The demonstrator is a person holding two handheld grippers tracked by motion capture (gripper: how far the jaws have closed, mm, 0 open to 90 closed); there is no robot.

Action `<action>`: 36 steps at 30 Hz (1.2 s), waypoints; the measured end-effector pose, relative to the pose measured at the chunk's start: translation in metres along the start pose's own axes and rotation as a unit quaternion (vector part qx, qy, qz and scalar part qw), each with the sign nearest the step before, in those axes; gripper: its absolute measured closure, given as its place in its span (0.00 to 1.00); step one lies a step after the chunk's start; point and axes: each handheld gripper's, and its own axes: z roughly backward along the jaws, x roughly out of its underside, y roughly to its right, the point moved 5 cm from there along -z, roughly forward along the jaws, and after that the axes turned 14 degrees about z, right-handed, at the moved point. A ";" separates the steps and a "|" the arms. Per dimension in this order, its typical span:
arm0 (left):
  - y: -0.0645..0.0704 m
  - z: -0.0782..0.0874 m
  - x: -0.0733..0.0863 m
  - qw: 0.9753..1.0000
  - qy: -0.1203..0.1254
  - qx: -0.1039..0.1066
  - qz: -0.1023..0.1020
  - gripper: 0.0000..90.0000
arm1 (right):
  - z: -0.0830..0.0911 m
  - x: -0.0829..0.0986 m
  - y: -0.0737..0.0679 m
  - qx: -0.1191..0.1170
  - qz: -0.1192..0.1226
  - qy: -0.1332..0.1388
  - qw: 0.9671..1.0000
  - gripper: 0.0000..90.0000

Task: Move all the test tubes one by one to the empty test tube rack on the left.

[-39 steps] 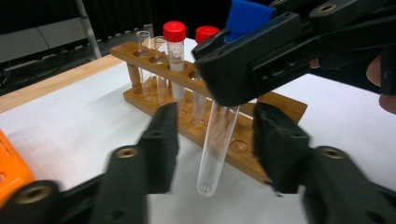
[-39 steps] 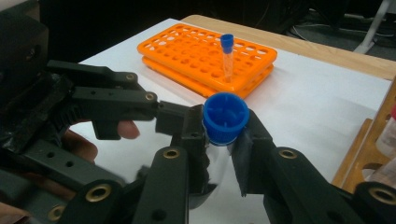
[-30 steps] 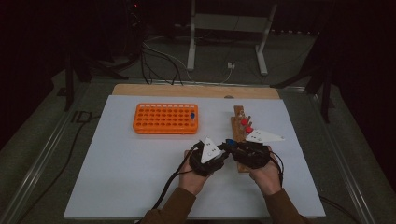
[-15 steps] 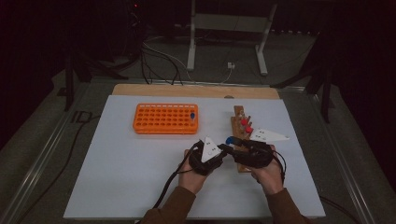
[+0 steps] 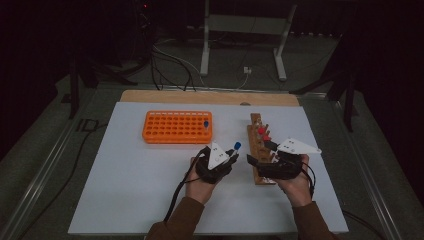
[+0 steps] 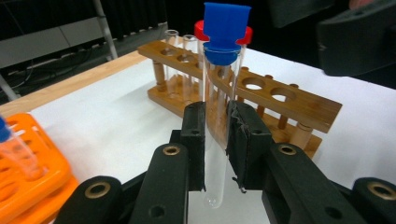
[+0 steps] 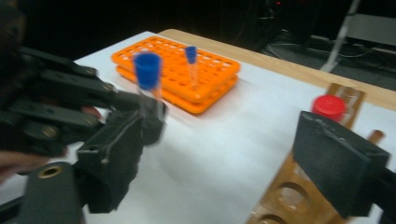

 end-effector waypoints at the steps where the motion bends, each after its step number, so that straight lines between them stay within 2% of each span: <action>1: -0.003 0.002 -0.001 1.000 0.001 -0.002 0.001 0.86 | 0.001 0.001 0.001 0.005 0.001 -0.001 1.000 0.17; 4: -0.013 0.008 -0.003 1.000 0.005 -0.009 0.007 0.86 | 0.003 0.004 0.005 0.008 -0.002 0.000 1.000 0.16; 10: -0.029 0.020 -0.006 0.999 0.020 -0.020 0.020 0.86 | 0.004 0.011 0.009 0.014 -0.008 -0.016 1.000 0.04; 21: -0.063 0.034 -0.013 0.997 0.042 -0.052 0.038 0.86 | 0.011 0.021 0.019 0.030 -0.021 -0.018 0.999 0.00; 29: -0.086 0.031 -0.019 0.996 0.043 -0.076 0.036 0.86 | 0.013 0.022 0.020 0.026 -0.024 -0.013 0.999 0.00; 36: -0.104 0.023 -0.025 0.993 0.055 -0.097 0.039 0.86 | 0.012 0.022 0.020 0.019 -0.027 -0.010 0.999 0.00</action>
